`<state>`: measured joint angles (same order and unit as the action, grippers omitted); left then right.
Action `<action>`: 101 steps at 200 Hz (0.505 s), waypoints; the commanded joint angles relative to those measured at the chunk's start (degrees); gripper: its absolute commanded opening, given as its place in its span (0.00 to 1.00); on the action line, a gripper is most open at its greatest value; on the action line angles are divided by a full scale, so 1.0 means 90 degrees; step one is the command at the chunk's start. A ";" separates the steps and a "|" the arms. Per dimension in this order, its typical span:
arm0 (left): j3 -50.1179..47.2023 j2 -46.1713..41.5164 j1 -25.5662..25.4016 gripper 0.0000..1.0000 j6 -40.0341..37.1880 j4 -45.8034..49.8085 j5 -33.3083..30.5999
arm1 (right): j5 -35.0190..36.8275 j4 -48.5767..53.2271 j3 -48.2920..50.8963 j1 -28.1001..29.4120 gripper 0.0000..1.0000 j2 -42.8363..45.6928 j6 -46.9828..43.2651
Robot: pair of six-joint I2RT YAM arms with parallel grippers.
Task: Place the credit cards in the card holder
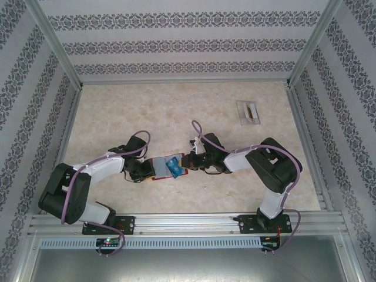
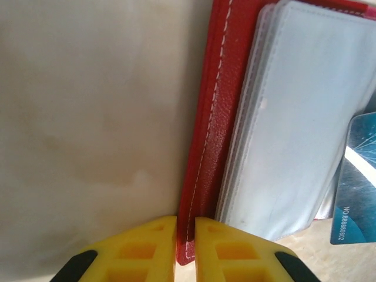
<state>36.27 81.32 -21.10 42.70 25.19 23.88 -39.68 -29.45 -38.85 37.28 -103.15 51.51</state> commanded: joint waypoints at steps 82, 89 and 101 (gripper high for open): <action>-0.0018 0.0119 -0.0251 0.09 -0.0049 -0.0016 -0.0305 | -0.0130 -0.0824 -0.0268 0.0067 0.00 -0.1057 0.0700; 0.0038 0.0139 -0.0243 0.07 -0.0100 0.0050 -0.0326 | -0.0172 -0.0892 -0.0304 0.0073 0.00 -0.1103 0.0761; 0.0096 0.0157 -0.0245 0.05 -0.0149 0.0119 -0.0376 | -0.0191 -0.0915 -0.0376 0.0111 0.00 -0.1160 0.0786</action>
<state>36.62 81.28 -22.13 42.52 25.69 22.33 -41.52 -37.08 -41.01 37.28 -110.78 57.17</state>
